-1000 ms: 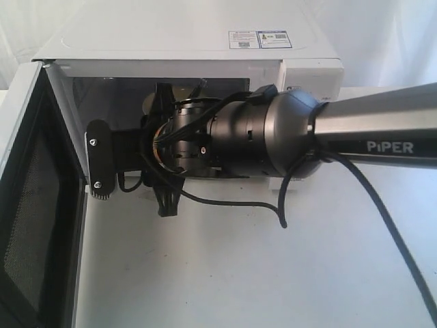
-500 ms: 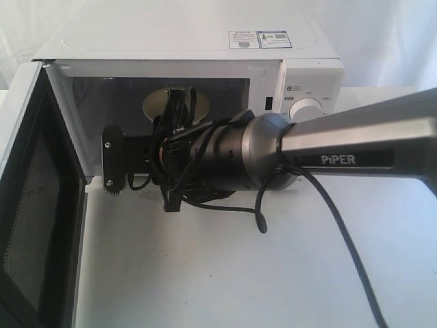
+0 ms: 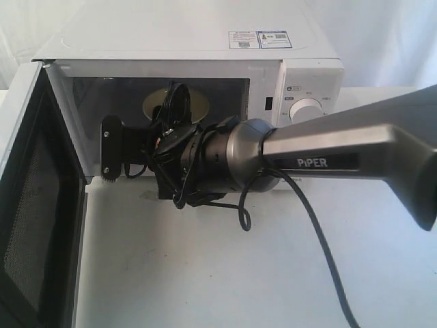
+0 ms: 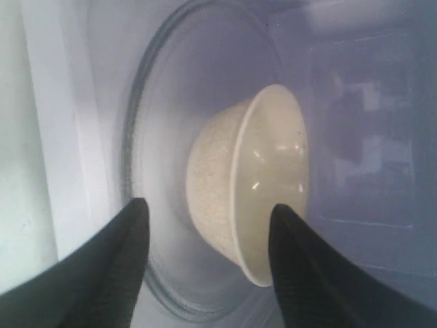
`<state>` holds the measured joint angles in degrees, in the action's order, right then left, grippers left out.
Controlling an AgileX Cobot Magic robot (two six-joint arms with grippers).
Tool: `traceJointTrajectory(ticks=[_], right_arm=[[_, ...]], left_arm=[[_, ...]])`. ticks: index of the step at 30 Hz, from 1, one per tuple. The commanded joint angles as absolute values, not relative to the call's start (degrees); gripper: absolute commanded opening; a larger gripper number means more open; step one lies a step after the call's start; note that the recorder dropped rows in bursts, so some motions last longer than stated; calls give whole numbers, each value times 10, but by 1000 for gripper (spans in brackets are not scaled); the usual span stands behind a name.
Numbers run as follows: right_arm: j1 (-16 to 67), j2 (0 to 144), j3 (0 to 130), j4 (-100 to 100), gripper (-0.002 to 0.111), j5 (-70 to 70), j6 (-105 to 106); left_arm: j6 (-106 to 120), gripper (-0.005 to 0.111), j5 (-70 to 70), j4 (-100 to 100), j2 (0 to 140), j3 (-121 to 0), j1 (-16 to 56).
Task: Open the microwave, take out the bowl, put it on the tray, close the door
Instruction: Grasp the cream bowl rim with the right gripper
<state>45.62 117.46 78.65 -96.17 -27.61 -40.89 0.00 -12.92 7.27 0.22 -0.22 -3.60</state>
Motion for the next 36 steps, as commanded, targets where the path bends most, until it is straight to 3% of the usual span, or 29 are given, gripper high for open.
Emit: traceJointTrajectory(ticks=[1, 36], right_arm=[[450, 1193, 788, -975, 50, -292, -413], [416, 1225, 833, -999, 50, -263, -493]], left_arm=[[0, 0, -129, 77, 0, 0, -33], [0, 0, -129, 77, 0, 0, -33]])
